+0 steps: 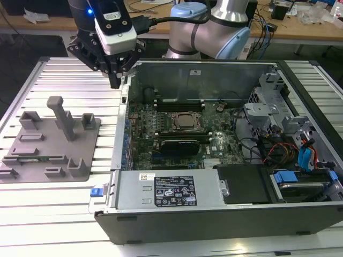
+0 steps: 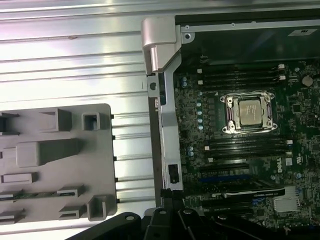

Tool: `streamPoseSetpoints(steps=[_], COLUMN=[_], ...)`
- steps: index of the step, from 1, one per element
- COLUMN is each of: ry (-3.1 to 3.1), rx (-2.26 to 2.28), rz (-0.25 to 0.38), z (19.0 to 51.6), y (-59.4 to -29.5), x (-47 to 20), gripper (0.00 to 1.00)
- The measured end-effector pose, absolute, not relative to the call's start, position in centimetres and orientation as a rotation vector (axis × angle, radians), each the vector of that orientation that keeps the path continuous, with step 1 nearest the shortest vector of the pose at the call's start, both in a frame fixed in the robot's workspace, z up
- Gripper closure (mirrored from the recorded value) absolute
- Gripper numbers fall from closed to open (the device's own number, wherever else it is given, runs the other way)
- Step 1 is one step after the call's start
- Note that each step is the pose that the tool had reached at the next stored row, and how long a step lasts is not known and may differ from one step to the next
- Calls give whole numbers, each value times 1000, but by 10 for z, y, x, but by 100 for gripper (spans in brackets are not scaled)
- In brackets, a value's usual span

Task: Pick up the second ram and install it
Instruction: 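Reach for the second ram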

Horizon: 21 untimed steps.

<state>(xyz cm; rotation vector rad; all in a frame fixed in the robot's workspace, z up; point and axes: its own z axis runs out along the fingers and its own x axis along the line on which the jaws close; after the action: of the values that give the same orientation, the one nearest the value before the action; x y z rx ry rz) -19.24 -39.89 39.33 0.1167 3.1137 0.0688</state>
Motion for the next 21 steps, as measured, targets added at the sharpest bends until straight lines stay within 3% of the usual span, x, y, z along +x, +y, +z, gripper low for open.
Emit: streamPoseSetpoints(steps=[21], ry=[3114], rx=[117], rz=[69], z=[393], y=[-399], x=[-232], gripper=[92])
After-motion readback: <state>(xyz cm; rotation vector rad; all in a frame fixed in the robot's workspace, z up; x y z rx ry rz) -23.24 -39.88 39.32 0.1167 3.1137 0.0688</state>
